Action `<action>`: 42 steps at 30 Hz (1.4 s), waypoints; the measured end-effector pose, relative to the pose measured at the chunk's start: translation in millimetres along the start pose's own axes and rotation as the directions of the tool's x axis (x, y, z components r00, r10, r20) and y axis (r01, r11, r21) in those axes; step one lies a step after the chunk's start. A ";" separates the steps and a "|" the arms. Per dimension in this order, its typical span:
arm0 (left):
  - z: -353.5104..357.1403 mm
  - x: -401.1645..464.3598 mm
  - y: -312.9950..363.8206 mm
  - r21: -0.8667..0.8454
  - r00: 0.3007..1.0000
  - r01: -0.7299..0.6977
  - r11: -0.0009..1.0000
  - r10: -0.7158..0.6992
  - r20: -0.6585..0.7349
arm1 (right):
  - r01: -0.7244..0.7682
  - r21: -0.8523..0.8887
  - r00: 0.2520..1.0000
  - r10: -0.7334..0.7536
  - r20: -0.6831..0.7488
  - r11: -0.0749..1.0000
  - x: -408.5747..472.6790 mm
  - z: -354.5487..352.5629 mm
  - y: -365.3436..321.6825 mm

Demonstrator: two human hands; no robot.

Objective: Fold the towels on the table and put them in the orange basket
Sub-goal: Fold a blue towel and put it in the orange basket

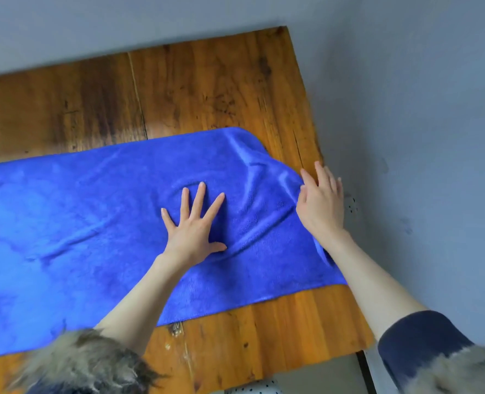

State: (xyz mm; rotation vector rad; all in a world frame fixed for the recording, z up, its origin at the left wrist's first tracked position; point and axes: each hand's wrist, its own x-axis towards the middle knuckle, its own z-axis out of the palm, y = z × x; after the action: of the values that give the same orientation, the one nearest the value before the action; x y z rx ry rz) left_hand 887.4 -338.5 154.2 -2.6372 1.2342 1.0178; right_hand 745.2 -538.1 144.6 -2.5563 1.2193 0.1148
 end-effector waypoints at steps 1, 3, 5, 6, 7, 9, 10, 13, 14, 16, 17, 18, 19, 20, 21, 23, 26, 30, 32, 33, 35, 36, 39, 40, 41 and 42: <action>-0.1 0.5 0.2 -0.007 1.000 0.006 1.000 -0.006 0.006 | -0.059 0.101 0.997 0.064 -0.048 0.993 1.1 -2.7 -0.1; -0.5 0.9 0.4 -0.010 1.000 0.017 1.000 -0.016 0.018 | -0.138 0.286 0.984 0.164 -0.066 0.948 -1.7 -6.1 -2.7; -1.3 0.6 1.5 -0.008 0.999 0.027 1.000 -0.027 0.022 | -0.182 0.406 0.975 0.218 -0.044 0.896 -8.4 -9.0 -6.2; -1.8 0.3 2.4 -0.006 0.999 0.030 1.000 -0.030 0.023 | -0.186 0.437 0.974 0.225 -0.038 0.880 -11.9 -9.4 -7.0; -2.3 -0.1 3.2 -0.005 0.999 0.033 0.999 -0.033 0.025 | -0.178 0.463 0.977 0.214 -0.025 0.868 -15.5 -9.6 -8.9; -3.1 -0.3 4.2 -0.007 0.999 0.041 0.999 -0.041 0.027 | -0.090 0.449 0.995 0.102 -0.003 0.889 -24.5 -7.7 -16.4; -3.2 -0.2 4.5 -0.006 0.999 0.044 0.999 -0.043 0.026 | -0.012 0.395 1.000 0.010 0.006 0.919 -31.2 -4.2 -21.9; -2.6 0.0 4.6 -0.003 0.999 0.046 0.999 -0.046 0.017 | 0.085 0.367 0.996 -0.092 0.001 0.926 -45.3 1.1 -33.7; -2.2 -0.2 4.3 -0.005 0.999 0.047 0.999 -0.047 0.014 | 0.048 0.401 0.999 -0.051 -0.003 0.915 -43.9 -1.2 -35.1; -2.0 -0.5 4.0 -0.004 0.999 0.049 0.999 -0.049 0.012 | -0.067 0.424 0.997 0.071 0.006 0.903 -32.8 -4.7 -32.9; -2.1 -0.6 4.2 -0.003 0.999 0.050 0.999 -0.050 0.011 | -0.122 0.407 0.992 0.120 0.032 0.905 -24.6 -6.0 -30.5; -2.2 -0.6 4.5 -0.004 0.999 0.051 0.999 -0.051 0.011 | -0.158 0.370 0.987 0.141 0.072 0.915 -16.3 -8.2 -28.6; -2.5 -0.7 5.1 -0.007 0.999 0.054 0.999 -0.054 0.010 | -0.173 0.317 0.982 0.141 0.124 0.932 -9.1 -9.6 -28.1; -2.8 -0.7 5.6 -0.010 0.998 0.056 0.998 -0.056 0.009 | -0.167 0.266 0.977 0.124 0.173 0.949 -3.6 -9.9 -28.7; -3.1 -0.6 6.0 -0.012 0.998 0.058 0.998 -0.058 0.006 | -0.151 0.235 0.973 0.103 0.205 0.960 0.4 -9.1 -29.8; -3.6 -0.6 6.6 -0.011 0.998 0.061 0.998 -0.061 0.007 | -0.101 0.223 0.977 0.054 0.208 0.970 4.9 -7.4 -31.8; -3.7 -0.4 7.0 -0.010 0.998 0.065 0.998 -0.065 0.008 | -0.084 0.273 0.987 0.043 0.152 0.958 9.2 -14.4 -30.6; -4.3 -0.3 8.1 -0.010 0.997 0.072 0.997 -0.072 0.011 | -0.074 0.289 0.984 0.116 -0.132 0.955 24.7 -41.2 -22.0; -4.3 -0.7 8.6 -0.011 0.997 0.077 0.997 -0.077 0.017 | -0.020 0.224 0.955 0.085 -0.284 0.974 32.8 -49.1 -17.3; -4.4 -0.7 8.9 -0.008 0.997 0.079 0.997 -0.079 0.018 | 0.013 0.187 0.945 0.049 -0.323 0.982 35.5 -49.0 -14.7; -4.8 -1.2 9.4 0.003 0.996 0.083 0.997 -0.083 0.021 | 0.051 0.167 0.950 0.004 -0.313 0.985 38.4 -43.7 -8.6; -5.2 -1.4 9.7 0.007 0.996 0.084 0.996 -0.085 0.023 | 0.038 0.182 0.961 0.014 -0.276 0.983 38.3 -39.5 -4.7; -7.3 -2.5 10.6 0.008 0.996 0.087 0.996 -0.087 0.034 | -0.102 0.313 0.978 0.152 -0.141 0.944 36.8 -29.5 8.6; -8.3 -2.8 11.5 0.008 0.995 0.087 0.996 -0.087 0.041 | -0.168 0.369 0.972 0.215 -0.090 0.914 37.1 -27.5 13.0; -9.8 -2.7 12.6 0.009 0.995 0.088 0.996 -0.089 0.054 | -0.233 0.414 0.961 0.273 -0.040 0.880 38.7 -25.9 17.3; -11.6 -2.2 14.3 0.005 0.993 0.094 0.996 -0.094 0.070 | -0.287 0.441 0.948 0.318 0.002 0.851 41.1 -24.7 21.0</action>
State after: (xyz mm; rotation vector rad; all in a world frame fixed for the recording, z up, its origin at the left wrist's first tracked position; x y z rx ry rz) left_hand 882.6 -350.4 167.7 -2.6066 1.0857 1.0828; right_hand 753.7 -588.7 154.8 -1.9851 1.4766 -0.1678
